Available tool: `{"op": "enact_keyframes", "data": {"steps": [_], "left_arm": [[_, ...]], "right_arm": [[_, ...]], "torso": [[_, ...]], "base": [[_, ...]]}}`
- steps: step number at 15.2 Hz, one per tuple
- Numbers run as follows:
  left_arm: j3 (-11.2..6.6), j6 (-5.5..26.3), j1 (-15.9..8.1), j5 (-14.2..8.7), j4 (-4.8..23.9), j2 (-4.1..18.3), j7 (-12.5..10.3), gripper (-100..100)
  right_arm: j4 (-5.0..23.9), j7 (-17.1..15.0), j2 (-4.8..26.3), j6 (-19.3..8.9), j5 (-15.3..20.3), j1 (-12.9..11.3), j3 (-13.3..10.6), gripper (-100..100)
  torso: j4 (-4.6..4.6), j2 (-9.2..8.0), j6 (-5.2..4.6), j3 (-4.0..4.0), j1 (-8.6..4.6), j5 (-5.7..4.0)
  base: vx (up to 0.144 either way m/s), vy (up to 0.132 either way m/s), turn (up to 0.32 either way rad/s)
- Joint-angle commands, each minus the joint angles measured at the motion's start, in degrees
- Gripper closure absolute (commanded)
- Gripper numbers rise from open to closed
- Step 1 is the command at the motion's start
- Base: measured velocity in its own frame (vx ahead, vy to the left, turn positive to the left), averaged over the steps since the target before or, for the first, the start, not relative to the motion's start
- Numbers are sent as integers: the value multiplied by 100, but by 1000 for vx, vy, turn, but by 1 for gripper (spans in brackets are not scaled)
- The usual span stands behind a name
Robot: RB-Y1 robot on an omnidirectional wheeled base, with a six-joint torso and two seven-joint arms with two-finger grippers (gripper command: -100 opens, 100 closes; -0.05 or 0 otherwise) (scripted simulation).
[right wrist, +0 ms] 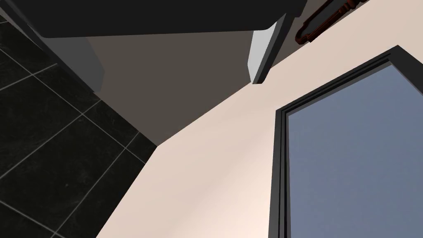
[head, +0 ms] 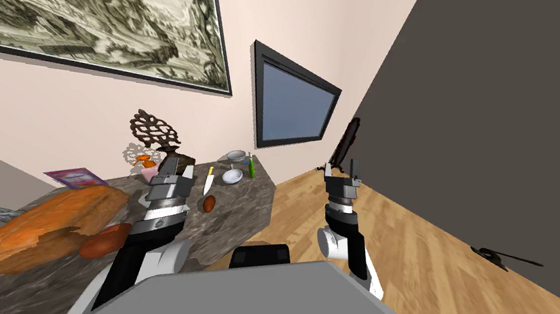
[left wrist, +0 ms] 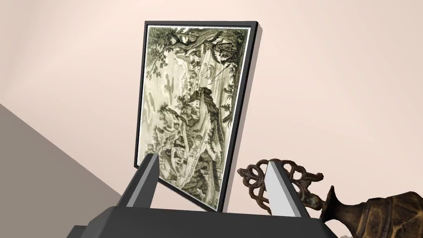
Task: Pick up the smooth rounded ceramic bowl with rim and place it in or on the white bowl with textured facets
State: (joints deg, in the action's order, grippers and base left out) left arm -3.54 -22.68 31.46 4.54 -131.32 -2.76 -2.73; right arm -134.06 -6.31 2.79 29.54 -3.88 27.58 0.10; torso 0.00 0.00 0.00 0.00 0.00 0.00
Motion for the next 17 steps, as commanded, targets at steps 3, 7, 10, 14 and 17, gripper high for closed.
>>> {"op": "enact_keyframes", "data": {"steps": [3, 7, 10, 14, 17], "left_arm": [[-85, 178, -27, -81, -17, 480, 10, -100], [-209, 442, -62, -199, -45, 827, 23, -100], [-378, 805, -105, -362, -82, 1090, 36, -100], [-585, 1259, -152, -563, -125, 1281, 47, -100], [-701, 1517, -176, -677, -148, 1354, 51, -100]], "right_arm": [[0, 0, 0, 0, 0, 0, 0, 0], [0, 0, 0, 0, 0, -1, 0, 0], [0, 0, 0, 0, 0, -1, 0, 0], [0, 0, 0, 0, 0, -1, 0, 0], [0, 0, 0, 0, 0, 0, 0, 0]], "torso": [[0, -1, -1, 1, 3, 0], [-1, -3, -2, 2, 7, 1], [-1, -5, -3, 3, 9, 2], [-1, -4, -3, 3, 7, 1], [-1, -3, -1, 2, 6, 1]], "base": [[-4, 3, -48], [-8, 9, -82], [-13, 13, -129], [-10, 11, -124], [-6, 9, -104]]}}
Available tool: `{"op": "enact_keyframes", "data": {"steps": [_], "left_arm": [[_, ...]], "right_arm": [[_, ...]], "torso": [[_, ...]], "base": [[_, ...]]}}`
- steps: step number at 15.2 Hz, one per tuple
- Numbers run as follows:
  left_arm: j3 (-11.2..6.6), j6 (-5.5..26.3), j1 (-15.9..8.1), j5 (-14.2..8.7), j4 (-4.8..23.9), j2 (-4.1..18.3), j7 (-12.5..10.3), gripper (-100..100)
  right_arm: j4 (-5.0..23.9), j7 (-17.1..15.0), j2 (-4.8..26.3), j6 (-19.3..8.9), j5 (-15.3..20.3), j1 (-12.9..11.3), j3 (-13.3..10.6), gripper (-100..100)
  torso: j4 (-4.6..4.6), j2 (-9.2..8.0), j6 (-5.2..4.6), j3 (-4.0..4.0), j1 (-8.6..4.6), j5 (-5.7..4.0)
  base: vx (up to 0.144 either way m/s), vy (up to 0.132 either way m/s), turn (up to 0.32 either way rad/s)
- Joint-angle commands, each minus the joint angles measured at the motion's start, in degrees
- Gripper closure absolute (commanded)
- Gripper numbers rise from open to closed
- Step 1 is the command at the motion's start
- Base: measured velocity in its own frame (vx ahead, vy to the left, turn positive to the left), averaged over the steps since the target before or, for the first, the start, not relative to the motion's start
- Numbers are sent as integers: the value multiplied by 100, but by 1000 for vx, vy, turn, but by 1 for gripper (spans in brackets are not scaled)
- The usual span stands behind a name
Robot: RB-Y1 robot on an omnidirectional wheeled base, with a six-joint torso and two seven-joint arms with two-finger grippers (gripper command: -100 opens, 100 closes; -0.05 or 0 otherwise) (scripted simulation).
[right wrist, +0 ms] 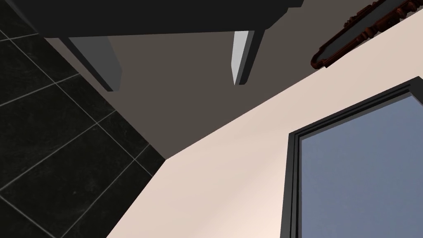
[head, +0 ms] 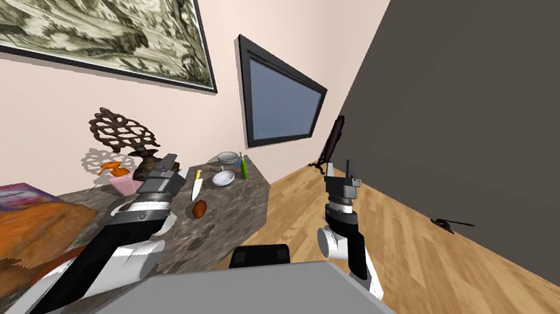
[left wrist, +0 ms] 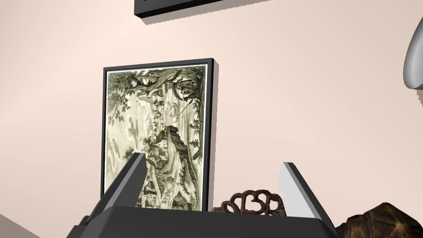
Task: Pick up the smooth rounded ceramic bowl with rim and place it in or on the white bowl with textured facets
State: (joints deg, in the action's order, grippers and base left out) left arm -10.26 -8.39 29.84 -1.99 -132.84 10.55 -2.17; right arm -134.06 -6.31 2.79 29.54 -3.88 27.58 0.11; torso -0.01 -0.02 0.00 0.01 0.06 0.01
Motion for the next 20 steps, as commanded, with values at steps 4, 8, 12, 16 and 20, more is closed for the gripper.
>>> {"op": "enact_keyframes", "data": {"steps": [4, 8, 12, 16, 20], "left_arm": [[-283, 638, -59, -273, -38, 127, -4, -100], [-558, 1108, -96, -546, -73, 193, -10, -100], [-702, 1563, -110, -690, -87, 215, -18, -100], [-849, 1976, -120, -837, -98, 231, -29, -100], [-1147, 2474, -128, -1139, -109, 250, -62, -100]], "right_arm": [[0, 0, 0, 0, 0, -1, 0, 0], [0, 0, 0, 0, 0, 0, 0, 0], [0, 0, 0, 0, 0, -1, 0, 0], [0, 0, 0, 0, 0, 0, 0, 0], [0, 0, 0, 0, 0, 0, 0, 0]], "torso": [[0, 0, -2, 0, -1, -1], [0, 1, -2, -1, -1, 0], [0, 2, -3, -1, -2, -1], [1, 3, -2, -2, -3, -1], [1, 4, 0, -3, -2, -1]], "base": [[-6, 6, -141], [-5, 5, -137], [-3, 6, -121], [0, 4, -106], [3, 3, -132]]}}
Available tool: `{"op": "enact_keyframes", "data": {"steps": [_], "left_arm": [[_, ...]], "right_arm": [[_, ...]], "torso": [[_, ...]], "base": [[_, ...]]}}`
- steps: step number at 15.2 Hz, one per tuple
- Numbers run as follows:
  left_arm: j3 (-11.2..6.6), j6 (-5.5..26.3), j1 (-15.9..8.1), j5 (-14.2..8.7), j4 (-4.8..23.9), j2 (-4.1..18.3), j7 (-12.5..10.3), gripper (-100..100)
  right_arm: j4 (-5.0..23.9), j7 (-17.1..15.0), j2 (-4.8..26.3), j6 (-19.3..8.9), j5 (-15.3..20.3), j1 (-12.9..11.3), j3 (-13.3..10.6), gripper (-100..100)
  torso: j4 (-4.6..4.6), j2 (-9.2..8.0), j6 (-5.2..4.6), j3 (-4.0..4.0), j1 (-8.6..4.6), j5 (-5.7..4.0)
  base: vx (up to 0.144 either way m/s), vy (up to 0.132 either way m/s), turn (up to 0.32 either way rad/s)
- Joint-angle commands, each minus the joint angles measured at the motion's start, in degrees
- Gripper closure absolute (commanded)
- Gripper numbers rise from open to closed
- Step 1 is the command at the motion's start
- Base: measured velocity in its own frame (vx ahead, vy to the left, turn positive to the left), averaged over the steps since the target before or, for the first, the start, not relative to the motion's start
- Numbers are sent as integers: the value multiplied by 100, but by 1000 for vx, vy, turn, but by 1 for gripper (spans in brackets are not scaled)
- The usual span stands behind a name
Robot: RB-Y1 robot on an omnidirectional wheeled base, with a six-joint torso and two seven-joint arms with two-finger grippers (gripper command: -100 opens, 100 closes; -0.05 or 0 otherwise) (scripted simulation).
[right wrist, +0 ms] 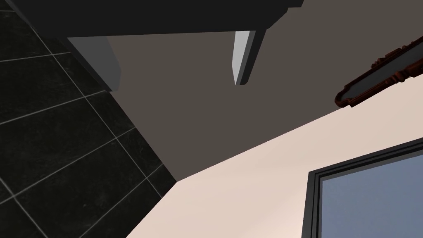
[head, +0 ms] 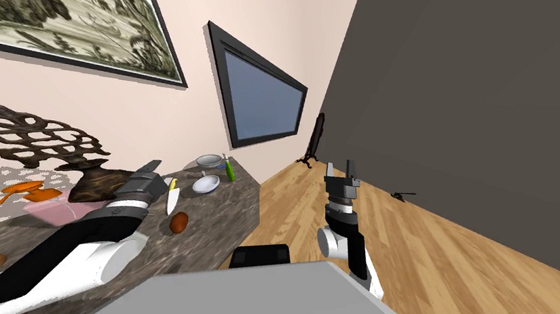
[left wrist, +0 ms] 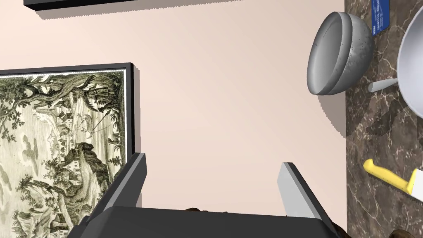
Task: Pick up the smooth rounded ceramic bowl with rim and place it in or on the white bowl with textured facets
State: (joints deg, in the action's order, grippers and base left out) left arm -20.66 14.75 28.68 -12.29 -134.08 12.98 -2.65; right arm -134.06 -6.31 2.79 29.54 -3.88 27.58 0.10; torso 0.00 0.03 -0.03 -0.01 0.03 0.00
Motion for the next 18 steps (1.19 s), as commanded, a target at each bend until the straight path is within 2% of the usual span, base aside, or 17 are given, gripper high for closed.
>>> {"op": "enact_keyframes", "data": {"steps": [1, 2, 3, 5, 6, 7, 9, 10, 12, 13, 15, 16, 18], "left_arm": [[-106, 286, -11, -108, 15, 8, -14, -100], [-106, 385, -11, -108, 15, 8, -14, -100], [-257, 537, -8, -262, 16, 17, -36, -100], [-257, 750, -8, -262, 16, 17, -36, -100], [-257, 757, -8, -262, 16, 17, -36, -100], [-407, 951, 2, -416, 21, 26, -63, -100], [-407, 1135, 2, -416, 21, 26, -63, -100], [-555, 1279, 18, -570, 31, 36, -95, -100], [-555, 1515, 18, -570, 31, 36, -95, -100], [-702, 1649, 40, -723, 47, 48, -131, -100], [-702, 1897, 40, -723, 47, 48, -131, -100], [-845, 2035, 68, -874, 67, 63, -171, -100], [-845, 2277, 68, -874, 67, 63, -171, -100]], "right_arm": [[0, 0, 0, 0, 0, 0, 0, 0], [0, 0, 0, 0, 0, 0, 0, 0], [0, 0, 0, 0, 0, 1, 0, 0], [0, 0, 0, 0, 0, 0, 0, 0], [0, 0, 0, 0, 0, 1, 0, 0], [0, 0, 0, 0, 0, 1, 1, 0], [0, 0, 0, 0, 0, 0, 0, 0], [0, 0, 0, 0, 0, 1, 0, 0], [0, 0, 0, 0, 0, 0, 0, 0], [0, 0, 0, 0, 0, 1, 0, 0], [0, 0, 0, 0, 0, 0, 0, 0], [0, 0, 0, 0, 0, 1, 0, 0], [0, 0, 0, 0, 0, 1, 0, 0]], "torso": [[0, 0, 0, 0, 0, 0], [0, 0, 1, 0, 0, 0], [0, 1, 3, 0, 1, 0], [1, 2, 0, -1, 0, 0], [1, 2, 3, -1, 1, 1], [0, 1, 5, -1, 0, 0], [1, 2, 1, -1, -1, 0], [1, 2, 3, -1, -1, 0], [1, 3, 1, -2, -2, 0], [1, 3, 3, -2, -1, 0], [1, 5, 1, -3, -1, 0], [1, 4, 3, -3, -1, 0], [1, 5, 2, -3, -2, 0]], "base": [[5, 3, -167], [4, 5, -51], [6, 0, -163], [6, 3, -122], [4, 3, 19], [7, -3, -154], [7, 2, -110], [10, -2, -160], [11, 1, -122], [15, -2, -161], [14, 1, -116], [15, -3, -159], [15, 1, -111]]}}
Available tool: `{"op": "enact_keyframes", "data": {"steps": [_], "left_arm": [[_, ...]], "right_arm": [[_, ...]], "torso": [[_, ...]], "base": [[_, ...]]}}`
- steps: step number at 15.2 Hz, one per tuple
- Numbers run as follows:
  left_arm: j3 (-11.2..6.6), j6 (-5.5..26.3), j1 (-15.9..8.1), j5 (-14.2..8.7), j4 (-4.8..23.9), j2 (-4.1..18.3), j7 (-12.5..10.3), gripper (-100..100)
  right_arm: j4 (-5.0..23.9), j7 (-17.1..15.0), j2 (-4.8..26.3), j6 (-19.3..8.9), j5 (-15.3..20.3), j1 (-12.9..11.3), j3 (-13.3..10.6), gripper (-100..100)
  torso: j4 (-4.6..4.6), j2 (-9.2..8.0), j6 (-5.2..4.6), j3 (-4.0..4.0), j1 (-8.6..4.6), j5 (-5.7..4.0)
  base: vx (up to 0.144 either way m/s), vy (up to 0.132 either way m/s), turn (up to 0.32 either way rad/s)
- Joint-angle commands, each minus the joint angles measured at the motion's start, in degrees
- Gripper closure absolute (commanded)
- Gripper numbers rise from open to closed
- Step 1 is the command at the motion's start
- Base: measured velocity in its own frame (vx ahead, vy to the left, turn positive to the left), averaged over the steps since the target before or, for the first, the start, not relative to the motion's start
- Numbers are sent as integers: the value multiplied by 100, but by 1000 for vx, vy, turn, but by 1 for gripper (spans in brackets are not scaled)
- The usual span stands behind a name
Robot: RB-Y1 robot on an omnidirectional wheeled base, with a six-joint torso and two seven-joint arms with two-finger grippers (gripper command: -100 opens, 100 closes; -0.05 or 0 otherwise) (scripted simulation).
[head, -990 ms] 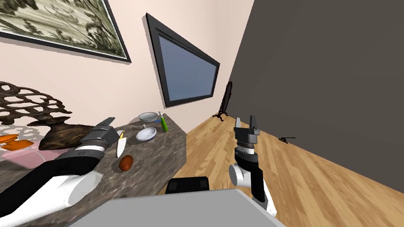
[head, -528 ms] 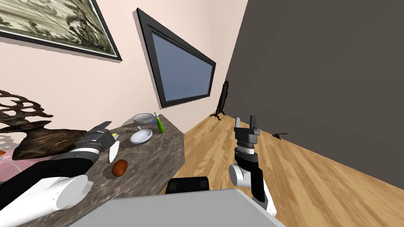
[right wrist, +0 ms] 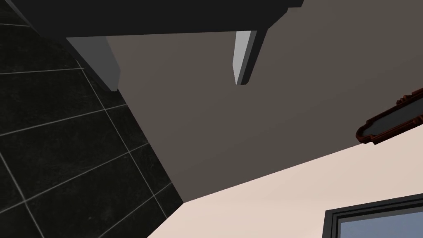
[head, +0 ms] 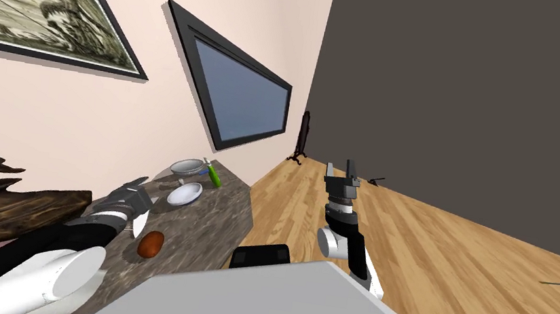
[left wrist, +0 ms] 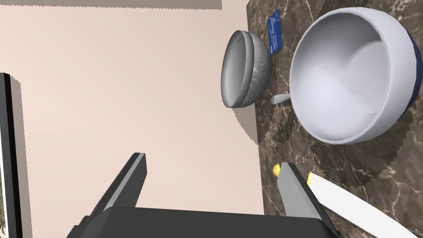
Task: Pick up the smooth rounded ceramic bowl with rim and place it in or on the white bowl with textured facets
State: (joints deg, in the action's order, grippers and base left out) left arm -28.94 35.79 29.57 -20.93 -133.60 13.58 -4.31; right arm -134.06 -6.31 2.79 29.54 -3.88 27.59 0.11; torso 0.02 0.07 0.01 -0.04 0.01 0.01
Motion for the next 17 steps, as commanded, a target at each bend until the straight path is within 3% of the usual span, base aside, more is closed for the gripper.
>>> {"op": "enact_keyframes", "data": {"steps": [1, 2, 4, 5, 7, 8, 10, 11, 13, 14, 16, 17], "left_arm": [[-18, 173, -22, -10, 20, 2, -5, -100], [-157, 371, 12, -158, 45, 21, -49, -100], [-157, 551, 12, -158, 45, 21, -49, -100], [-293, 698, 52, -304, 74, 43, -97, -100], [-293, 924, 52, -304, 74, 43, -97, -100], [-423, 1068, 96, -445, 107, 69, -148, -100], [-423, 1290, 96, -445, 107, 69, -148, -100], [-548, 1431, 145, -581, 144, 100, -201, -100], [-548, 1648, 145, -581, 144, 100, -201, -100], [-667, 1821, 197, -712, 183, 136, -257, -100], [-667, 1995, 197, -712, 183, 136, -257, -100], [-780, 2150, 252, -838, 225, 178, -314, -100]], "right_arm": [[0, 0, 0, 0, 0, 0, 0, 0], [0, 0, 0, 0, 0, 0, 0, 0], [0, 0, 0, 0, 0, 0, 0, 0], [0, 0, 0, 0, 0, 0, 0, 0], [0, 0, 0, 0, 0, 0, 0, 0], [0, 0, 0, 0, 0, 0, 0, 0], [0, 0, 0, 0, 0, 0, 0, 0], [0, 0, 0, 0, 0, 0, 0, 0], [0, 0, 0, 0, 0, 0, 0, 0], [0, 0, 0, 0, 0, 0, 0, 0], [0, 0, 0, 0, 0, 0, 0, 0], [0, 0, 0, 0, 0, 0, 0, 0]], "torso": [[0, 0, 0, 0, 0, 0], [0, -1, 1, 1, 0, 0], [0, 2, -2, -1, -1, -1], [0, 1, 0, 0, -1, 0], [1, 3, -2, -2, -1, 0], [1, 3, 0, -2, 0, 0], [1, 4, -2, -2, 0, 0], [1, 4, 0, -2, 1, 0], [1, 6, -2, -4, 2, 0], [1, 5, 0, -3, 1, 0], [1, 7, -1, -4, 0, 0], [1, 6, 0, -3, 1, 0]], "base": [[7, 2, 9], [17, -5, -144], [18, -1, -126], [21, -1, -143], [22, 1, -111], [23, -2, -157], [24, 3, -110], [28, 5, -141], [27, 5, -101], [30, 1, -141], [29, 6, -107], [30, 2, -128]]}}
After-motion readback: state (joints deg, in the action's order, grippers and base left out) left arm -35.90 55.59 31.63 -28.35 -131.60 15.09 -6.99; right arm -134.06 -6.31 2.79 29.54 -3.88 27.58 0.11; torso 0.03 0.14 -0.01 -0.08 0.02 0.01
